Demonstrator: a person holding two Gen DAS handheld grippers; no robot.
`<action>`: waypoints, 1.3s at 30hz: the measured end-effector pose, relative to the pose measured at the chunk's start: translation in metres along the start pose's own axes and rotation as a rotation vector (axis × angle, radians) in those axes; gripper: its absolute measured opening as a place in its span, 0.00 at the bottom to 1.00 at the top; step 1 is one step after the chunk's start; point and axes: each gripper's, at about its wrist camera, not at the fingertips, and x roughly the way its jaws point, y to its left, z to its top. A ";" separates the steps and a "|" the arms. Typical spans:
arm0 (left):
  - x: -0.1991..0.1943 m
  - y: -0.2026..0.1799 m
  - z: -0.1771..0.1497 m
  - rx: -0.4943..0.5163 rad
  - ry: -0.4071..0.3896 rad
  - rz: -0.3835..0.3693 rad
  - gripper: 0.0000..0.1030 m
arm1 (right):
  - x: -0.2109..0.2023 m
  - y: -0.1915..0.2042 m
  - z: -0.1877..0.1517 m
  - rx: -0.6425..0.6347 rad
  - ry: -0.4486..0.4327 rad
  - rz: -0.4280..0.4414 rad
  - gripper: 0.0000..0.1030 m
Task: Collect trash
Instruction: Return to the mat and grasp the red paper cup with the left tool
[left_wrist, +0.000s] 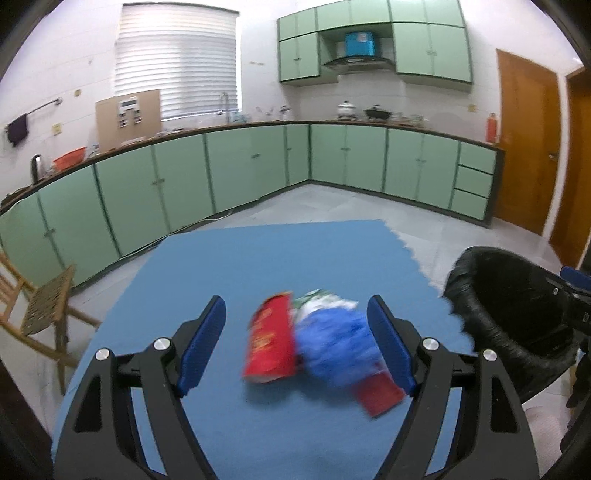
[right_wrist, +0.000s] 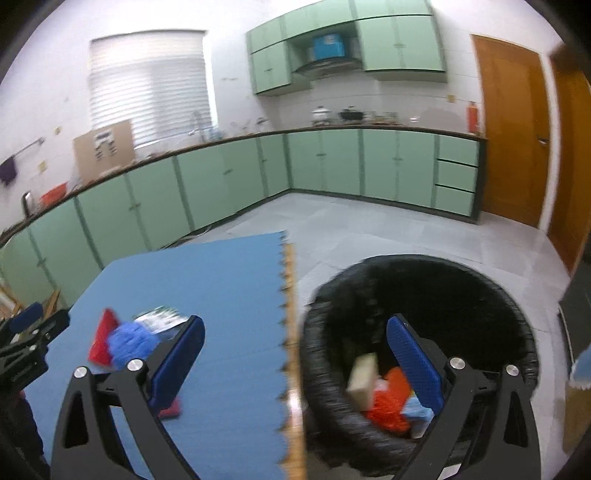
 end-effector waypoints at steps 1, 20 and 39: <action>0.000 0.007 -0.003 -0.003 0.004 0.014 0.74 | 0.002 0.011 -0.002 -0.016 0.005 0.020 0.94; 0.048 0.028 -0.045 -0.010 0.131 0.036 0.74 | 0.044 0.063 -0.026 -0.061 0.033 0.040 0.94; 0.083 0.038 -0.047 -0.029 0.193 0.053 0.45 | 0.055 0.071 -0.026 -0.089 0.060 0.066 0.94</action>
